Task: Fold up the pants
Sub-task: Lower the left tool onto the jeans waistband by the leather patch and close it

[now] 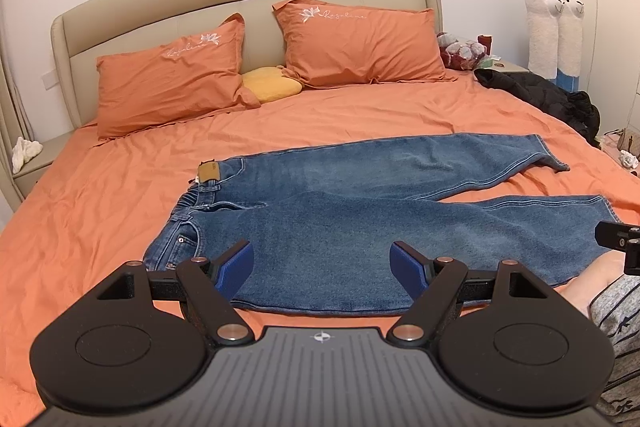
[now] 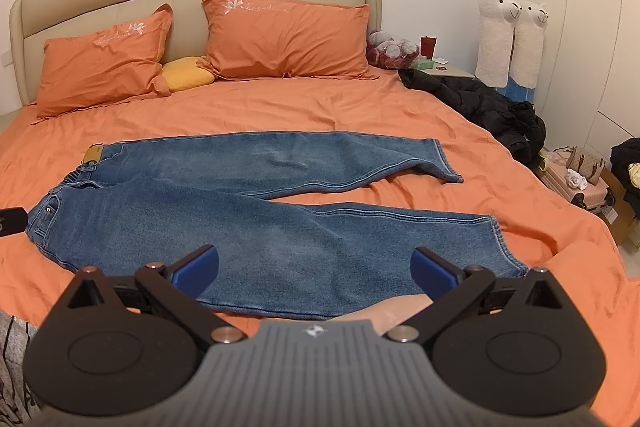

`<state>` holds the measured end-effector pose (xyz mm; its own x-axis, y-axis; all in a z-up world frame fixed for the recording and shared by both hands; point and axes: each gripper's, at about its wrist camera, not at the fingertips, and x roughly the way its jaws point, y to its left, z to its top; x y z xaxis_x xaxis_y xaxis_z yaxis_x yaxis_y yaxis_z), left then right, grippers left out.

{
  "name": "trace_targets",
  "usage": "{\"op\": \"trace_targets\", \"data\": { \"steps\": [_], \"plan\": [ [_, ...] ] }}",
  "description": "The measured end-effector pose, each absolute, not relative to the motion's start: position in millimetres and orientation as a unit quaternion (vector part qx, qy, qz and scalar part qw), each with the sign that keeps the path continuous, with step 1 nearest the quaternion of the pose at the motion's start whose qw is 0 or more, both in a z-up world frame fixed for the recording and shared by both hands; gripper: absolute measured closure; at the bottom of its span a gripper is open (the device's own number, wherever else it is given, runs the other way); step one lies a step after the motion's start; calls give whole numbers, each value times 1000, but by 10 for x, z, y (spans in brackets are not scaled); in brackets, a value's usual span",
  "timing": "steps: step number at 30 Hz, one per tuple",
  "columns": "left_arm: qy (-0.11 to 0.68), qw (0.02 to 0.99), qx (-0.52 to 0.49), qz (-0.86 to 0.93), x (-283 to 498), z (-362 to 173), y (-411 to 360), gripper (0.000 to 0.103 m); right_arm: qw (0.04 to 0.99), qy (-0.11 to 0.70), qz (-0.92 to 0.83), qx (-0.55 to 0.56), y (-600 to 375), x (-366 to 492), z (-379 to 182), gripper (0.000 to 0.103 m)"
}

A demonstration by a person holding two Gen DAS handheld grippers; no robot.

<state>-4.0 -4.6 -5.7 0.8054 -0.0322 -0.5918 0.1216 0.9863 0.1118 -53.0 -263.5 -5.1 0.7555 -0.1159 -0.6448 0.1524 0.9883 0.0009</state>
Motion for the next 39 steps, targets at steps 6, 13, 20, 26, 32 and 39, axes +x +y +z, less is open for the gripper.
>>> {"op": "trace_targets", "data": {
  "steps": [6, 13, 20, 26, 32, 39],
  "plan": [
    [315, 944, 86, -42, 47, -81, -21, 13, 935, 348, -67, 27, -2680, -472, -88, 5],
    [320, 943, 87, -42, 404, 48, 260, 15, 943, 321, -28, 83, -3117, -230, -116, 5],
    [332, 935, 116, -53, 926, 25, 531, 18, 921, 376, -66, 77, -3786, 376, -363, 6],
    [376, 911, 156, -73, 1523, -266, 685, 19, 892, 433, -91, 92, -4465, 959, -717, 27],
    [397, 900, 175, -40, 2238, -609, 915, 19, 879, 440, -132, 129, -5051, 1595, -1061, 28],
    [436, 894, 109, 2, 3126, -1055, 1313, 19, 855, 459, -150, 190, -5566, 2351, -1589, 30]
  ]
}}
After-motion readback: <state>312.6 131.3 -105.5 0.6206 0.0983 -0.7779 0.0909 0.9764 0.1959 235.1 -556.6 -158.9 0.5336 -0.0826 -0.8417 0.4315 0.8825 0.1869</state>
